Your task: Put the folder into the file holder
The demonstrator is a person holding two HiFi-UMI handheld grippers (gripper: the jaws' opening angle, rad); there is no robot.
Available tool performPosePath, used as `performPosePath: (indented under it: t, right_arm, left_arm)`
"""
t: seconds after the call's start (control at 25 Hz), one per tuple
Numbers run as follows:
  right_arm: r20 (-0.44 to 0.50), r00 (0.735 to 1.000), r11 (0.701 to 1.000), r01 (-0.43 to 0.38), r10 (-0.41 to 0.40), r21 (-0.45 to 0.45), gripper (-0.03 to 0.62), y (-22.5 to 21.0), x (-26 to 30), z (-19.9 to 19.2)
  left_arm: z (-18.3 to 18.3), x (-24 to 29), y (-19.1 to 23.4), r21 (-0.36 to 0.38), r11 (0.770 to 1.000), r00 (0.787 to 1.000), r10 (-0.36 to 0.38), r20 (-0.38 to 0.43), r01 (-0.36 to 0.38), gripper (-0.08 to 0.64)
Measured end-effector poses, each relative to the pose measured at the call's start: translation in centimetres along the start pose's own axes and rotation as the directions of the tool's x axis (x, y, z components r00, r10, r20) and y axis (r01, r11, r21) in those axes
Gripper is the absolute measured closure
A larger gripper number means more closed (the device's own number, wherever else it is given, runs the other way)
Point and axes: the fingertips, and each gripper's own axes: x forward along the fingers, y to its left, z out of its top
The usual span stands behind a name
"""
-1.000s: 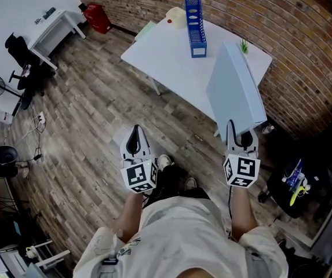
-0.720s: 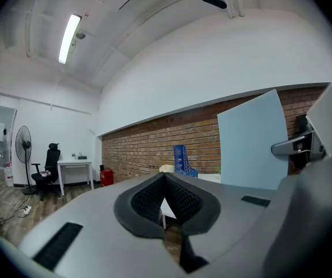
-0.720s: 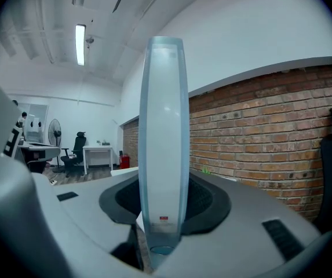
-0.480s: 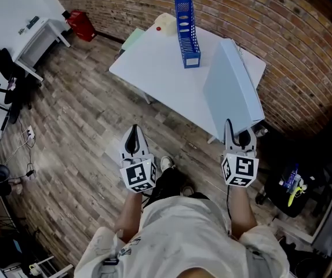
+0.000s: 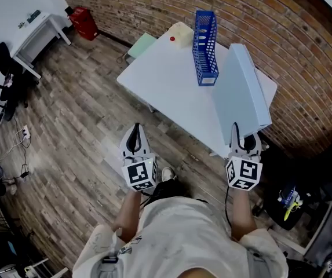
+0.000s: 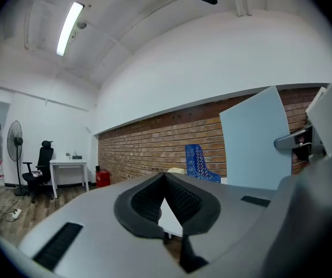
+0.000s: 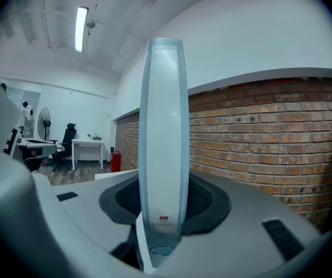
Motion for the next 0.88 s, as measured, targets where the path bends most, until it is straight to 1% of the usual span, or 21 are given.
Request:
performPosePath:
  t: [0.2, 0.4, 0.64, 0.88]
  right_arm:
    - [-0.02, 1.0, 1.0, 0.024, -0.024, -0.01, 0.426, 1.3, 2.6, 0.2]
    - [-0.039, 0.997, 0.998, 0.065, -0.065, -0.014, 0.426, 2.2, 5.2, 0.6]
    - [-0.051, 0.992, 0.993, 0.116, -0.117, -0.026, 0.426, 2.2, 7.5, 1.1]
    - [-0.038, 0.988, 0.989, 0.148, -0.149, -0.029, 0.426, 2.4, 9.0, 2.8]
  left_arm:
    - [-0.8, 3.3, 1.9, -0.011, 1.0, 0.999, -0.026, -0.022, 0.026, 0.549]
    - [-1.1, 6.8, 3.5, -0.033, 0.998, 0.998, -0.051, -0.024, 0.051, 0.549]
    - [-1.8, 11.0, 3.7, -0.051, 0.993, 0.994, -0.108, -0.035, 0.107, 0.549]
    - [-1.9, 14.2, 3.4, -0.054, 0.987, 0.987, -0.156, -0.031, 0.154, 0.549]
